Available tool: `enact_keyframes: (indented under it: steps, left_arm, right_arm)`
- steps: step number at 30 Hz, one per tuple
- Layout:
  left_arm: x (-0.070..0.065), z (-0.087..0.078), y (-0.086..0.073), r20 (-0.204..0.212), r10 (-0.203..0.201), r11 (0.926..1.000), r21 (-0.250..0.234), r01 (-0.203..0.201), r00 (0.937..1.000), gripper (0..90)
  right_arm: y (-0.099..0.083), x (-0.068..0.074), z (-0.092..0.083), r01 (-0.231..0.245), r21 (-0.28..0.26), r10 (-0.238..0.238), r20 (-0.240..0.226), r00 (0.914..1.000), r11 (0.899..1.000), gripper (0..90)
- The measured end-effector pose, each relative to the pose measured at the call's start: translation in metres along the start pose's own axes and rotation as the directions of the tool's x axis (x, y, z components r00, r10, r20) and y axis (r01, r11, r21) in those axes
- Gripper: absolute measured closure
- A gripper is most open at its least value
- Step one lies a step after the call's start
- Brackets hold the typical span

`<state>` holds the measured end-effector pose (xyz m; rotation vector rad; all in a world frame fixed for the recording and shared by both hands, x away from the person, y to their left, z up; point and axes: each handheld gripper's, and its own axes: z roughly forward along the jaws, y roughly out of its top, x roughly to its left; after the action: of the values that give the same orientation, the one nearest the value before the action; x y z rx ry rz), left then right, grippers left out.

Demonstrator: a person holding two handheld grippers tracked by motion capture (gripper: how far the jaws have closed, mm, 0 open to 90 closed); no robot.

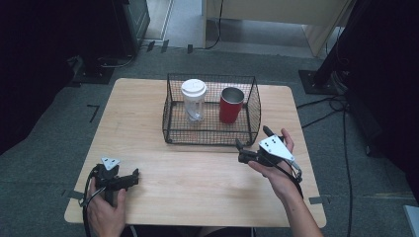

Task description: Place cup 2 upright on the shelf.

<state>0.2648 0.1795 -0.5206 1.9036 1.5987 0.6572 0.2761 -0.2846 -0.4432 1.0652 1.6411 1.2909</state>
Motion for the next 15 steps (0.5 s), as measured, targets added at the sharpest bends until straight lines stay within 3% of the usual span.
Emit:
enact_keyframes:
  steps: [15]
  left_arm:
    - [0.0,0.0,0.0,0.0,0.002,1.0,0.001,-0.002,1.0,0.0]
  right_arm:
    - [-0.046,-0.034,-0.036,-0.05,0.047,0.045,0.103,0.9936,0.998,0.0]
